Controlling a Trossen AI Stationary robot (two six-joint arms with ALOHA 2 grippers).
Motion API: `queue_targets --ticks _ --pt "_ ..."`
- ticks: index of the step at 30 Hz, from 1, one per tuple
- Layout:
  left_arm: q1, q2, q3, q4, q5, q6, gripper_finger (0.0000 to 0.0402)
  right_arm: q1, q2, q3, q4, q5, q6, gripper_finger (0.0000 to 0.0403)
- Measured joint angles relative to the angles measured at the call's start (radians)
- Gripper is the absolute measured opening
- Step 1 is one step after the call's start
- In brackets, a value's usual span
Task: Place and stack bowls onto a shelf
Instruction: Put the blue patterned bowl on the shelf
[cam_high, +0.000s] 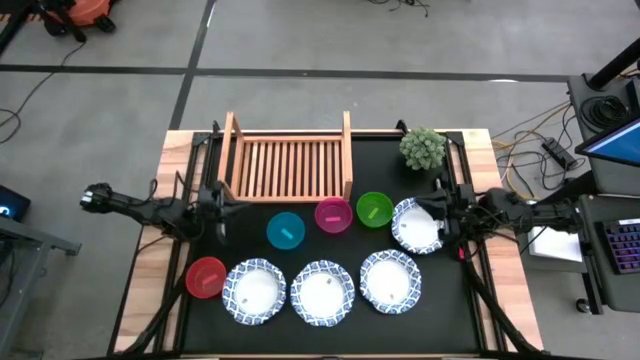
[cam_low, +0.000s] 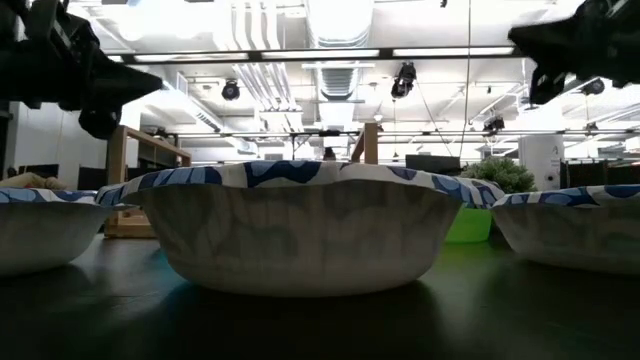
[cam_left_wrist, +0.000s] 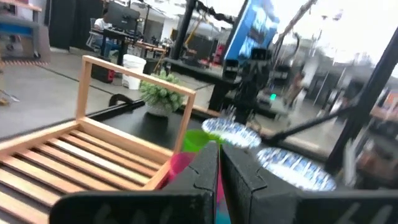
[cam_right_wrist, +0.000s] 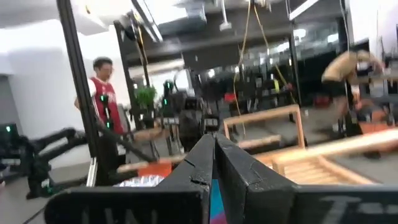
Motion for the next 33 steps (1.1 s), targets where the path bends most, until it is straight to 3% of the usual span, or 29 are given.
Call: queue_targets --ticks 10,17,22,29,33 --pt "0.0 0.0 0.0 0.289 -0.029 -0.047 0.0 0.0 0.067 0.003 0.201 0.078 -0.123 0.0009" --pt "0.0 0.015 0.0 0.42 -0.026 -0.078 0.0 0.0 0.072 0.024 0.208 0.079 -0.132 0.0009" --pt "0.0 0.057 0.001 0.499 0.044 -0.105 0.0 0.0 0.094 0.112 0.166 0.079 -0.188 0.0009" --pt "0.0 0.222 0.129 0.417 0.044 -0.132 0.0 0.0 0.158 0.308 -0.126 0.117 -0.232 0.0009" --pt "-0.001 0.322 0.301 0.148 0.088 -0.208 0.0 0.0 0.215 0.395 -0.236 0.13 -0.245 0.0009"
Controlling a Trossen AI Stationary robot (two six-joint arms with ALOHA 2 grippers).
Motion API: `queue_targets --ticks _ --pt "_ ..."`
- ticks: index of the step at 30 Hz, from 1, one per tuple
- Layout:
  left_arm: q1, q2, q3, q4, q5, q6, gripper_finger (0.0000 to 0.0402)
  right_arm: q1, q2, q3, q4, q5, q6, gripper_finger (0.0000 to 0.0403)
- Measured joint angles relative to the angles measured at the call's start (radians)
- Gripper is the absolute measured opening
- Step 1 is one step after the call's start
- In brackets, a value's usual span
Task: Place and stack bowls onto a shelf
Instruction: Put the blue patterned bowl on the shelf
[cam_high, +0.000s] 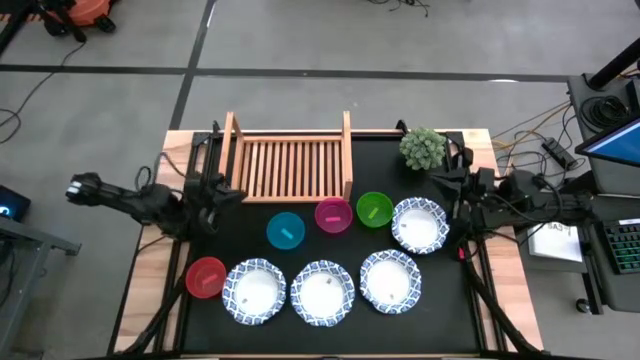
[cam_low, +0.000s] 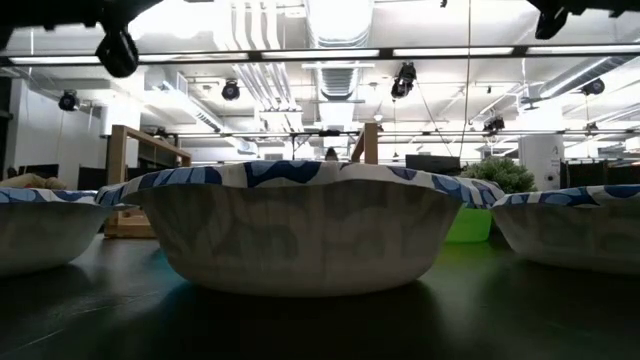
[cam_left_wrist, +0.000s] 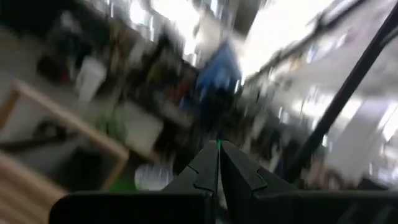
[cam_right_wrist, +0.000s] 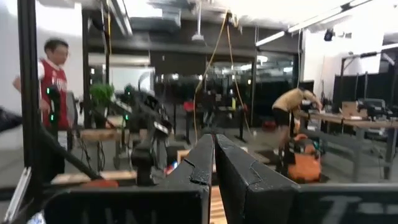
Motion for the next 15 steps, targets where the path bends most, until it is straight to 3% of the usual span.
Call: queue_targets --ticks 4,8,11,15 --pt "-0.001 0.124 0.225 -0.532 0.054 -0.24 0.0 0.0 0.046 0.049 -0.049 0.0 -0.001 0.0009" --pt "-0.003 0.306 0.396 -1.017 0.23 -0.51 0.0 0.0 0.077 0.058 -0.053 0.0 -0.002 0.0009" --pt "-0.015 0.448 0.449 -1.174 0.361 -0.578 0.0 0.0 0.091 0.057 -0.054 0.0 0.0 0.0009" --pt "-0.022 0.608 0.475 -1.207 0.509 -0.528 0.001 0.0 0.107 0.057 -0.055 0.0 0.008 0.0009"
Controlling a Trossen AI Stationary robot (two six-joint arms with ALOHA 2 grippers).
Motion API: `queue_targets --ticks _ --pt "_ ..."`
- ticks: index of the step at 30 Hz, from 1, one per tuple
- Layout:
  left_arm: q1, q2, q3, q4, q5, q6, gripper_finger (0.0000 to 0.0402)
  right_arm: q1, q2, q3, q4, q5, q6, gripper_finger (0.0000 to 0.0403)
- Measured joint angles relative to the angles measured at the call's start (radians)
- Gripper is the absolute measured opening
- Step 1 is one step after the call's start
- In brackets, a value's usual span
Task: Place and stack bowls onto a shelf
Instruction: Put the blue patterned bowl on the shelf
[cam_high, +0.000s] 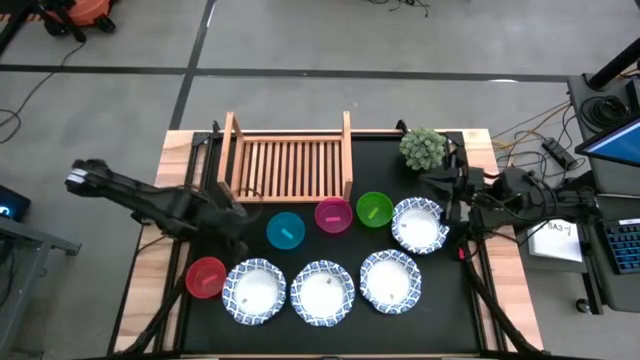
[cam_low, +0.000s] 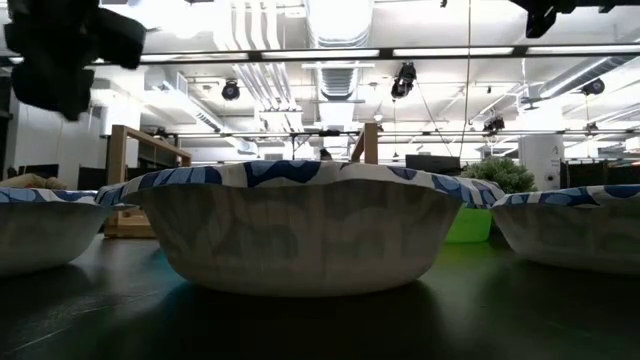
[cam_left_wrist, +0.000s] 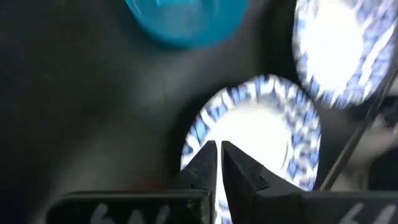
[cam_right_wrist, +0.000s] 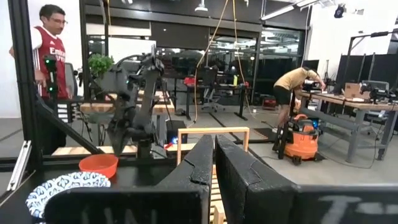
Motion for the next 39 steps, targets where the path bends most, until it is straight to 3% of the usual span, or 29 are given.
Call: queue_targets --ticks 4,12,17,31,39 --pt "0.0 0.12 0.028 0.001 0.078 0.081 0.0049 0.0 0.005 -0.001 -0.001 0.0 0.009 0.0009" --pt "0.0 0.288 0.061 -0.02 0.053 0.181 0.0172 0.0 0.003 -0.001 -0.003 0.003 0.019 0.0009" --pt "-0.005 0.361 0.062 -0.02 0.048 0.202 0.021 0.0 0.003 -0.001 -0.003 0.011 0.041 0.0009" --pt "-0.032 0.495 0.061 0.072 0.047 0.259 0.0169 0.0 0.003 -0.001 -0.003 0.016 0.074 0.0009" --pt "-0.032 0.522 0.062 0.083 0.047 0.285 0.0087 0.0 0.003 -0.001 -0.003 0.016 0.073 0.0009"
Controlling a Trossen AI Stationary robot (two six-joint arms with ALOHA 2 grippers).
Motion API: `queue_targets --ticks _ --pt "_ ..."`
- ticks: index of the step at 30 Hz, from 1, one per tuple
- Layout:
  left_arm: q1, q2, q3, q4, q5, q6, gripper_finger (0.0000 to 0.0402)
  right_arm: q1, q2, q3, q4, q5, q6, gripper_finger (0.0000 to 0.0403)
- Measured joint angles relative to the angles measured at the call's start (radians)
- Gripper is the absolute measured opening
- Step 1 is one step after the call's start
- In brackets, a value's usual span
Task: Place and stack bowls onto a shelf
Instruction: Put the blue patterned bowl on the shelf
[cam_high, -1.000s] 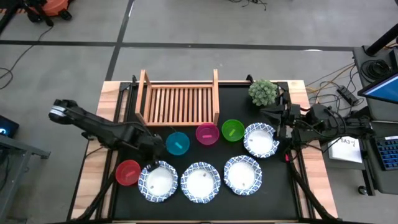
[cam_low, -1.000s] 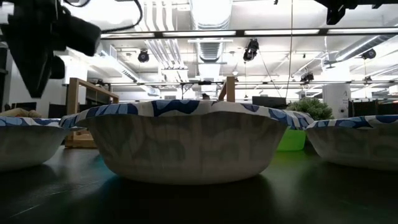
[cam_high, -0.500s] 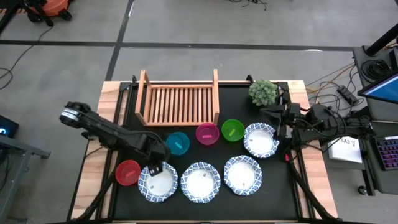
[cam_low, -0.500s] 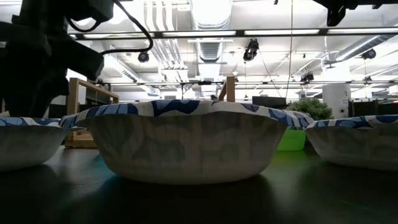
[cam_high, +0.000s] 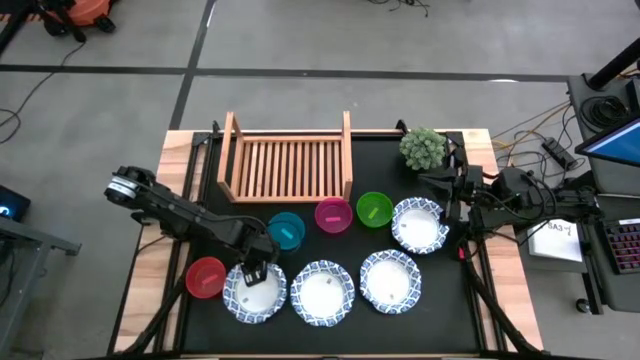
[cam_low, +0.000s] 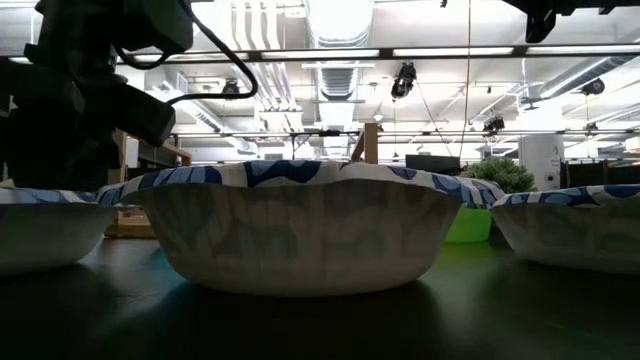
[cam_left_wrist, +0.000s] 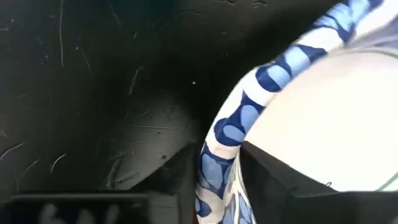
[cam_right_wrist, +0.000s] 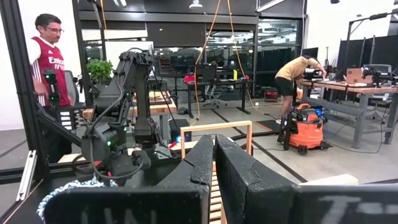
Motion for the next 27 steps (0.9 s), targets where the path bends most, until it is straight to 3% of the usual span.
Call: queue_targets --ticks 6,15,27 --pt "0.0 -0.019 0.013 -0.001 0.005 0.005 0.0008 0.0 0.0 0.0 0.0 0.001 -0.001 0.0009" --pt "0.003 -0.039 0.147 -0.109 -0.015 0.145 0.0002 0.0 0.0 0.0 0.0 0.002 0.008 0.0009" --pt "0.108 -0.14 0.409 -0.174 -0.191 0.368 0.0001 0.0 0.0 -0.001 -0.024 0.002 0.027 0.0009"
